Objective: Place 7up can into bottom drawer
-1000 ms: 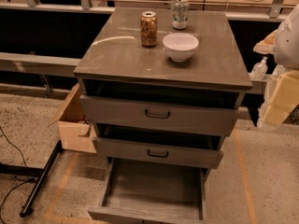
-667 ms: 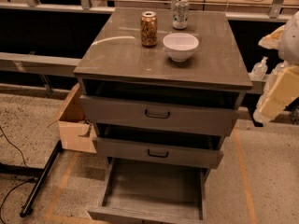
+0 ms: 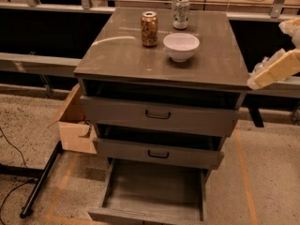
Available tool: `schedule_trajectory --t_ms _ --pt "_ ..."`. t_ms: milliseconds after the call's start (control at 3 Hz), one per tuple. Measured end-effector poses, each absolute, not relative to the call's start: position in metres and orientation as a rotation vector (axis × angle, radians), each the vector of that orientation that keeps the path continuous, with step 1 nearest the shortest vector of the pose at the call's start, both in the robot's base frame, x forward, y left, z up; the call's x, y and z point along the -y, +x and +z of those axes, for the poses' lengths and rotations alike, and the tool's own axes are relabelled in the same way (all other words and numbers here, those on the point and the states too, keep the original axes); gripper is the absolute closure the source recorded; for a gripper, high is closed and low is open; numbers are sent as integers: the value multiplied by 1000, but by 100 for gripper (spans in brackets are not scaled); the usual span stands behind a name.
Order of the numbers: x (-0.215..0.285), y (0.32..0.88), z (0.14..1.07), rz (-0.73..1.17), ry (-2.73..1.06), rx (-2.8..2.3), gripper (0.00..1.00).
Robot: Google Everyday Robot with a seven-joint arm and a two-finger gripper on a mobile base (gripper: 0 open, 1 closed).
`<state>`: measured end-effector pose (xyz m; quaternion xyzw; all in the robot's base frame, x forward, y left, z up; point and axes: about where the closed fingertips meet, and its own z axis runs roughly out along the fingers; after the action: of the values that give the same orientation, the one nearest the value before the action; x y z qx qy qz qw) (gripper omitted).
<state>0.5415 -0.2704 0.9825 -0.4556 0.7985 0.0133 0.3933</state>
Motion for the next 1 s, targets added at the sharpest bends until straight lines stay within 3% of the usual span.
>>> schedule_trajectory --t_ms 333,1000 --pt "279 599 989 12 -995 -1933 0" --pt "280 613 1000 -24 -923 -1877 0"
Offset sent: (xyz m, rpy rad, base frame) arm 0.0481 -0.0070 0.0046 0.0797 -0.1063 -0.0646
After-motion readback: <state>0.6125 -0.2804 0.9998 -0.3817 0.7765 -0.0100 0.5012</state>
